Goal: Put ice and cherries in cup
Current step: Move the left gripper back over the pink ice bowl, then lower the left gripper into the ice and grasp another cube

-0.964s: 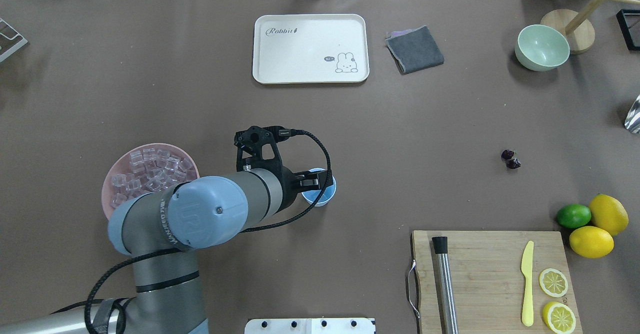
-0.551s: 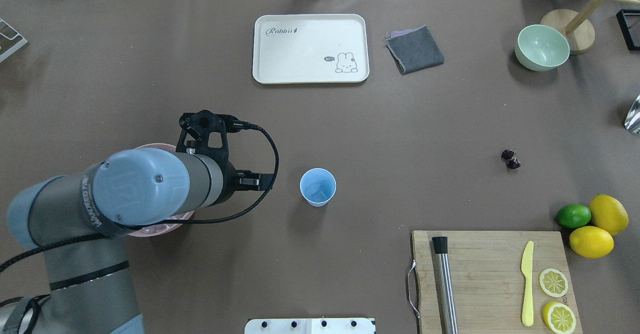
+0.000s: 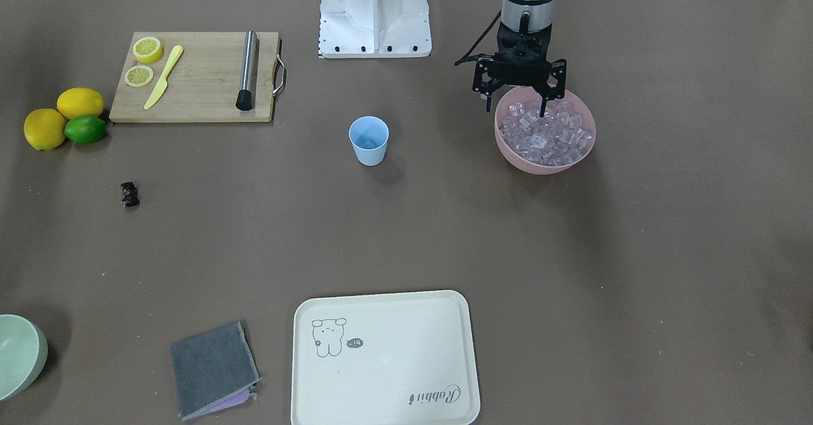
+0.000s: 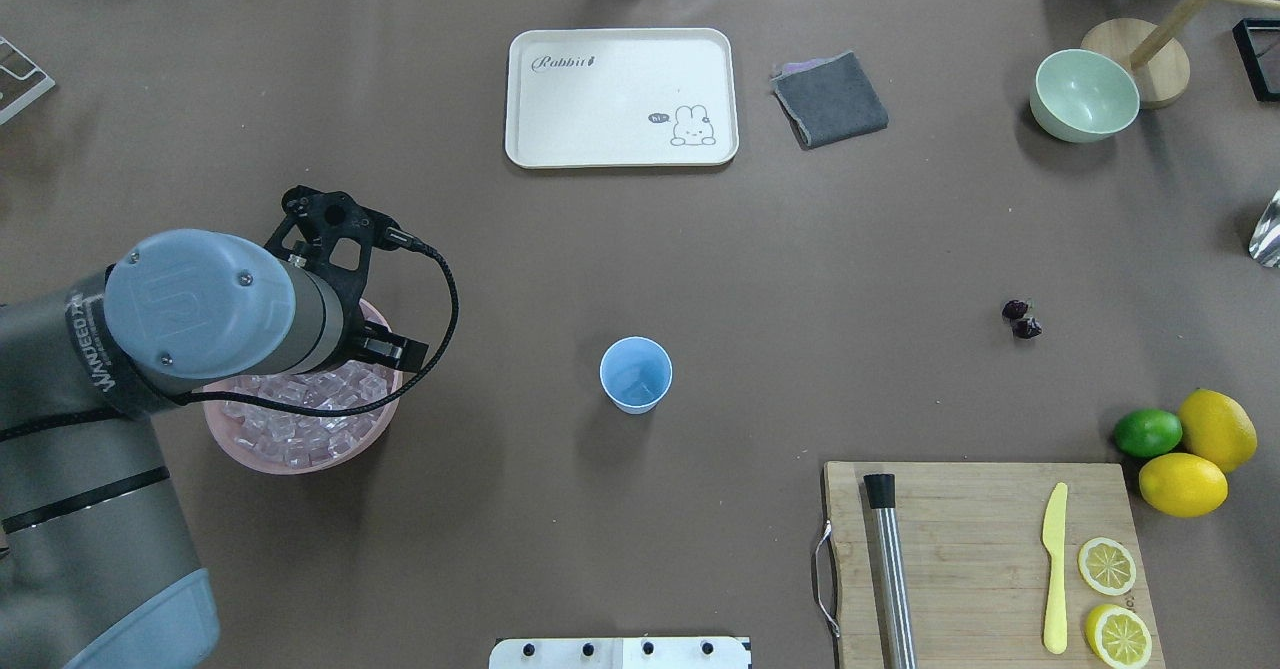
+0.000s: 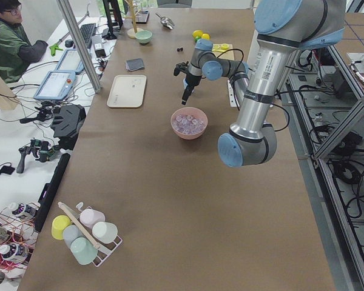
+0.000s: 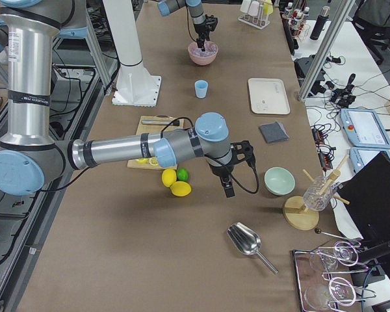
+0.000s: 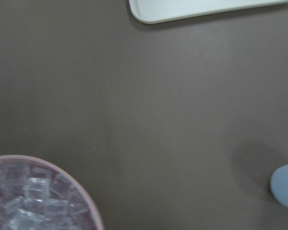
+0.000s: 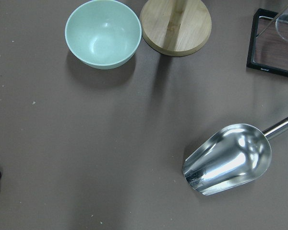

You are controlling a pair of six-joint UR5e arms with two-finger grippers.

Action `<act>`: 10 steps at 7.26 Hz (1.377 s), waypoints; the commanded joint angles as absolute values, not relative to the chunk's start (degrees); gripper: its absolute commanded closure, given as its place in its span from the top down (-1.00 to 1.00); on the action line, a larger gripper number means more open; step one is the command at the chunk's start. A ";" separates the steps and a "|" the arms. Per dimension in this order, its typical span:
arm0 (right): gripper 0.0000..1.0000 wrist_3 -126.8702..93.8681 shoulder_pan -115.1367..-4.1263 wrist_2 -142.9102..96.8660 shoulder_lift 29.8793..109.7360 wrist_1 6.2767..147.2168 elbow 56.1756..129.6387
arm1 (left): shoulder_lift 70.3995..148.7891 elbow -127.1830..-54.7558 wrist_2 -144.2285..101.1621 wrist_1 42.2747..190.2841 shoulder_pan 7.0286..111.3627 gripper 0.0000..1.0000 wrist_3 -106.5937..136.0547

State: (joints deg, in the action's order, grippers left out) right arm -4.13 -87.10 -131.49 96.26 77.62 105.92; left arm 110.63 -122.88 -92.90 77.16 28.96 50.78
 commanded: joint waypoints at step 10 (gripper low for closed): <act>1.00 -3.87 -87.10 -131.75 97.03 77.17 105.73 | 103.62 -115.84 -92.46 88.42 28.57 0.64 43.95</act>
